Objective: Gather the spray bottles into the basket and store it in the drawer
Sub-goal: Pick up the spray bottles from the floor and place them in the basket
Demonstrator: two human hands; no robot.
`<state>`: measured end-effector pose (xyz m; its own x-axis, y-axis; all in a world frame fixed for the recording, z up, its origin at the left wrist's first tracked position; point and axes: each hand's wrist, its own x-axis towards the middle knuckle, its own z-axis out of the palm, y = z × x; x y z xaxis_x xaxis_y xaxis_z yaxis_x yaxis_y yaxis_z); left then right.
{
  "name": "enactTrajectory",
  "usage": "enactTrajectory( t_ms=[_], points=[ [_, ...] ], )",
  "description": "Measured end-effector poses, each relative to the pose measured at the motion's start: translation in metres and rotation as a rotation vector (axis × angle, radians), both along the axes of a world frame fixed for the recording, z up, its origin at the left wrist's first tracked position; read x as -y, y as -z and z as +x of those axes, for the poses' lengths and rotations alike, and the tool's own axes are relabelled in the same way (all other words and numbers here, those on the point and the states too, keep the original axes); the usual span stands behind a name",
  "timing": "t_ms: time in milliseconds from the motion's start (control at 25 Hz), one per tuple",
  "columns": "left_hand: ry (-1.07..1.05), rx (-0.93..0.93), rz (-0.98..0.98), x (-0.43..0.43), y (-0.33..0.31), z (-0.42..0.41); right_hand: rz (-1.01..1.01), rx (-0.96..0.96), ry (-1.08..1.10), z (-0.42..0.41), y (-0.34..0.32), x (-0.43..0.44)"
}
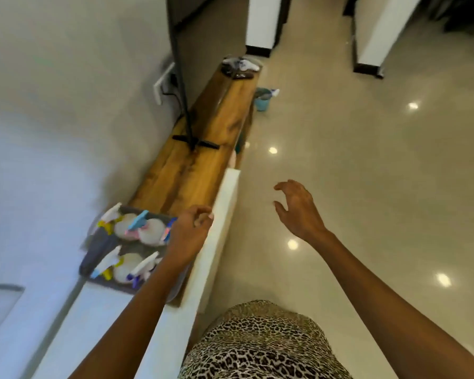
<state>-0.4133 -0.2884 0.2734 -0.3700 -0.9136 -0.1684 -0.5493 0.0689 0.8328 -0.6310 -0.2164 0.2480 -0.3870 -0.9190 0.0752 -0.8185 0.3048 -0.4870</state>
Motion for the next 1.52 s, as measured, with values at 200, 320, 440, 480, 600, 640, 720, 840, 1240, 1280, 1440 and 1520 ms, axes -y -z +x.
enactTrajectory(
  t_ms=[200, 320, 440, 480, 600, 640, 720, 840, 1240, 1280, 1440, 1520],
  points=[
    [0.256, -0.086, 0.011, -0.046, -0.009, -0.127, -0.019, -0.004, 0.255, -0.093, -0.01, -0.096],
    [0.391, -0.092, 0.068, -0.098, -0.009, -0.219, -0.013, 0.007, 0.409, -0.158, -0.012, -0.169],
    [0.522, -0.086, 0.11, -0.161, -0.007, -0.309, 0.008, 0.009, 0.532, -0.219, -0.006, -0.248],
    [0.565, -0.083, 0.123, -0.179, -0.005, -0.333, 0.016, 0.006, 0.56, -0.233, -0.004, -0.27],
    [0.727, -0.057, 0.141, -0.239, 0.001, -0.401, 0.026, 0.018, 0.684, -0.269, 0.005, -0.337],
    [0.78, -0.043, 0.15, -0.26, 0.002, -0.42, 0.031, 0.031, 0.734, -0.278, 0.008, -0.358],
    [0.889, -0.016, 0.161, -0.297, 0.005, -0.456, 0.045, 0.051, 0.825, -0.296, 0.015, -0.398],
    [1.013, 0.024, 0.155, -0.342, 0.014, -0.506, 0.06, 0.077, 0.923, -0.322, 0.025, -0.443],
    [1.373, 0.259, 0.219, -0.489, 0.122, -0.685, 0.349, 0.351, 1.177, -0.435, 0.115, -0.593],
    [1.419, 0.304, 0.217, -0.502, 0.14, -0.699, 0.386, 0.379, 1.19, -0.445, 0.132, -0.607],
    [1.481, 0.45, 0.153, -0.538, 0.222, -0.733, 0.561, 0.464, 1.118, -0.466, 0.215, -0.64],
    [1.515, 0.541, 0.107, -0.548, 0.267, -0.74, 0.632, 0.481, 1.034, -0.472, 0.262, -0.647]
  ],
)
